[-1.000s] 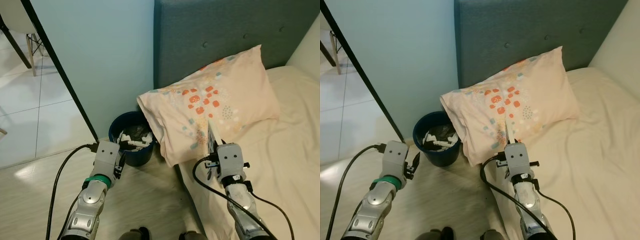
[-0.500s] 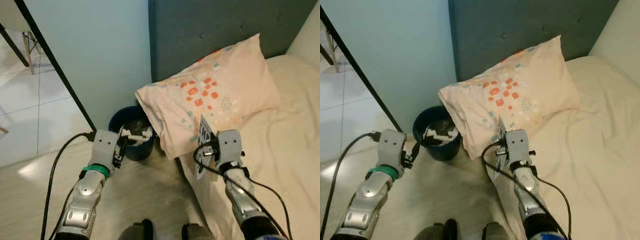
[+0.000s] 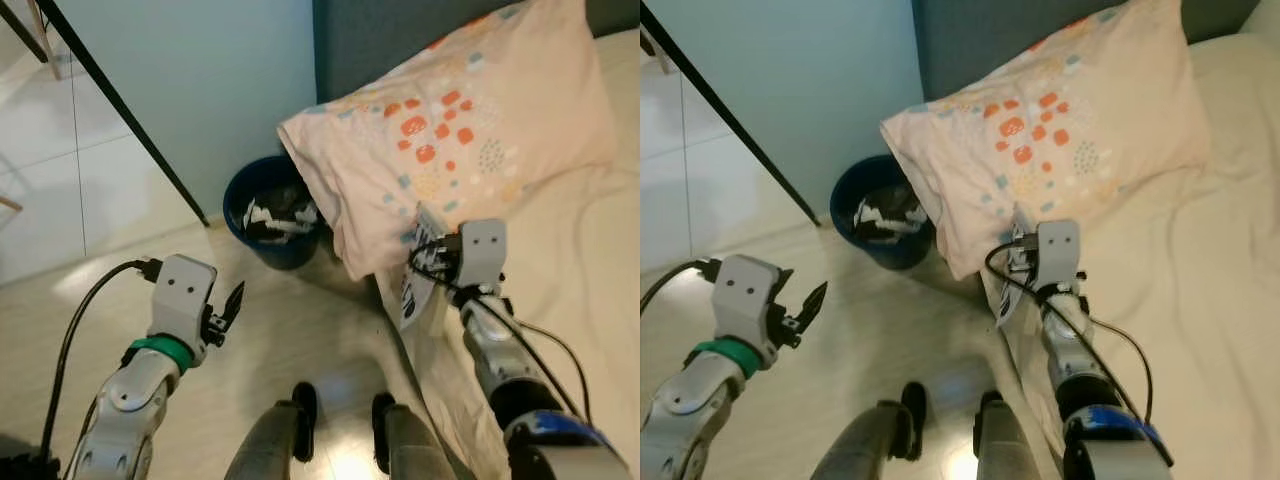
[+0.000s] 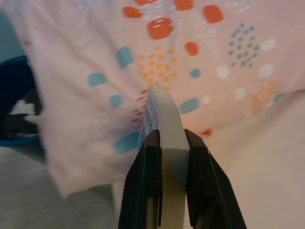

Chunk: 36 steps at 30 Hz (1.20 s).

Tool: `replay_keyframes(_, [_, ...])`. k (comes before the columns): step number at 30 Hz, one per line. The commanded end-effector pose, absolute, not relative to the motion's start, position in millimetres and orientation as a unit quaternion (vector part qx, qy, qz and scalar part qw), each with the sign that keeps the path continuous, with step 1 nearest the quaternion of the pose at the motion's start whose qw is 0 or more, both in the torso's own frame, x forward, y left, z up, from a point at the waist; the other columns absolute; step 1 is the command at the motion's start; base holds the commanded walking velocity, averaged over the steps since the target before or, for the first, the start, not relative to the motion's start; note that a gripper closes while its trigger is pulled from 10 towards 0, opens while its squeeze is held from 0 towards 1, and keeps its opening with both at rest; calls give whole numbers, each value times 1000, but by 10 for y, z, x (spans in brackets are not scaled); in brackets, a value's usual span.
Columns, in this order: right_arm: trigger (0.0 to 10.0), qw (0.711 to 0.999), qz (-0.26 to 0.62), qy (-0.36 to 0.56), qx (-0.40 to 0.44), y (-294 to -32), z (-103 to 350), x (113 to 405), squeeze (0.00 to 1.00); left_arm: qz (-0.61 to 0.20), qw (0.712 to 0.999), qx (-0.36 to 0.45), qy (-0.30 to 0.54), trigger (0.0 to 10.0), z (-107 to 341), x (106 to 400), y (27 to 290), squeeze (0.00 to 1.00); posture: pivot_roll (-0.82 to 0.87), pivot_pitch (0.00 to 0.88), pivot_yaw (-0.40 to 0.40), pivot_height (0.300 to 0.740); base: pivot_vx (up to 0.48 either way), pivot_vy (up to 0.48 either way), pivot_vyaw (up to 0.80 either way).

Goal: Clean up the room

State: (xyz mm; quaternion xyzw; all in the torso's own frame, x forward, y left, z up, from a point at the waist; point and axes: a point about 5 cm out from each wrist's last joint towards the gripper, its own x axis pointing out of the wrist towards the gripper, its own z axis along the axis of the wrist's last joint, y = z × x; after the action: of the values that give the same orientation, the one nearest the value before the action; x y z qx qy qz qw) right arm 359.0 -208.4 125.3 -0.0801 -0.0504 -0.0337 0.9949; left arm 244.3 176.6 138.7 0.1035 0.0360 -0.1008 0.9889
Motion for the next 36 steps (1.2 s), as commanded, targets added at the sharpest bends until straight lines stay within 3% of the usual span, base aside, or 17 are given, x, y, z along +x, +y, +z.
replay_keyframes(1, [10000, 995, -45, -44, -84, -2142, 1224, 3581, 0, -100, 988, 103, 61, 10000, 1337, 2360, 1802, 0, 67, 433, 158, 725, 0, 0, 0])
replay_keyframes(20, [10000, 983, -123, -24, -134, -2578, 1195, 3489, 0, -109, 985, 102, 83, 10000, 1391, 2303, 1773, 0, 67, 427, 182, 725, 0, 0, 0])
replay_keyframes(31, [10000, 966, -221, -52, -127, -3013, 1356, 3376, 0, -120, 985, 97, 82, 10000, 1388, 2373, 1707, 0, 43, 381, 186, 725, 0, 0, 0])
replay_keyframes(36, [10000, 964, -224, -50, -132, -3033, 1355, 3369, 0, -120, 985, 97, 81, 10000, 1392, 2394, 1696, 0, 39, 371, 185, 725, 0, 0, 0])
